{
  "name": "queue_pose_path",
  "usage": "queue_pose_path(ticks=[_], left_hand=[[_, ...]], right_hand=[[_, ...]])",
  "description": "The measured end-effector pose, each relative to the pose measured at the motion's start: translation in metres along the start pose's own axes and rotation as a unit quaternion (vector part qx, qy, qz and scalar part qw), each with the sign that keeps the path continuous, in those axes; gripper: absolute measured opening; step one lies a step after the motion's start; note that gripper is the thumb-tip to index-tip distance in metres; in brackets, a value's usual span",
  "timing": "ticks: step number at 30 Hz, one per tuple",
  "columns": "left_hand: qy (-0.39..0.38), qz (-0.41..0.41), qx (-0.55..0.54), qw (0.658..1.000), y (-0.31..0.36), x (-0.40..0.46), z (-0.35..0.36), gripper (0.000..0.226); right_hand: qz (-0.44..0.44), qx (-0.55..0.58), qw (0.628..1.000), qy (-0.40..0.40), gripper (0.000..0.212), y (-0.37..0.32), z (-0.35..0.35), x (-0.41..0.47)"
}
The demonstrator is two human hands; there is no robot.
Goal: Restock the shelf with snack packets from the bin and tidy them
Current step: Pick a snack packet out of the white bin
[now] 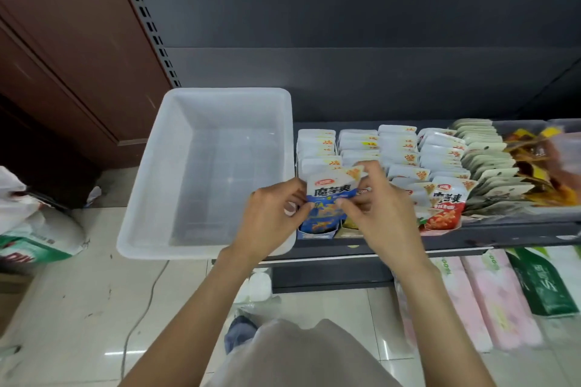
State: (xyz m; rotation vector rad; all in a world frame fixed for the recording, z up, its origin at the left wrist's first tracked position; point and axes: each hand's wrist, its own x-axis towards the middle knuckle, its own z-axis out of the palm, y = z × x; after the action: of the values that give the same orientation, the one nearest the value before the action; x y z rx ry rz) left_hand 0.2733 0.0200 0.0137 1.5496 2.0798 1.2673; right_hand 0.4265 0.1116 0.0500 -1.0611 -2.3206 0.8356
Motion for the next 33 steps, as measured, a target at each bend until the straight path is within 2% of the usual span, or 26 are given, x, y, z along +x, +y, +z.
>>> queue_pose_path(ticks=[4,8,12,16,19,21,26,29,33], left_hand=[[0.036,0.049,0.146,0.987,-0.009,-0.004,0.002,0.017],[0.071,0.072,0.247,0.964,-0.013,-0.004,0.002,0.025],[0.083,0.088,0.251,0.96,-0.017,-0.003,0.006,0.028],[0.117,0.136,0.216,0.96,-0.017,-0.003,0.01,0.019],[0.123,0.168,0.186,0.96,-0.02,-0.004,0.015,0.012],[0.114,0.179,0.185,0.959,-0.025,-0.006,0.017,0.015],[0.099,0.163,0.181,0.965,-0.032,-0.011,0.019,0.015],[0.062,0.154,0.213,0.963,-0.032,-0.011,0.022,0.02],[0.044,0.133,0.25,0.958,-0.028,-0.01,0.025,0.03]], right_hand=[[-0.044,-0.058,0.997,0.023,0.037,0.009,0.015,-0.001],[-0.077,-0.089,0.992,0.04,0.023,0.014,0.032,-0.007],[-0.081,-0.1,0.989,0.077,0.026,0.02,0.044,-0.013],[-0.096,-0.09,0.983,0.129,0.02,0.024,0.041,-0.02],[-0.093,-0.059,0.984,0.141,0.014,0.028,0.04,-0.025],[-0.081,-0.024,0.987,0.136,0.011,0.031,0.044,-0.027],[-0.051,0.032,0.99,0.131,0.009,0.039,0.055,-0.03],[-0.04,0.05,0.987,0.145,0.008,0.042,0.057,-0.032],[-0.038,0.01,0.986,0.162,0.008,0.044,0.058,-0.035]])
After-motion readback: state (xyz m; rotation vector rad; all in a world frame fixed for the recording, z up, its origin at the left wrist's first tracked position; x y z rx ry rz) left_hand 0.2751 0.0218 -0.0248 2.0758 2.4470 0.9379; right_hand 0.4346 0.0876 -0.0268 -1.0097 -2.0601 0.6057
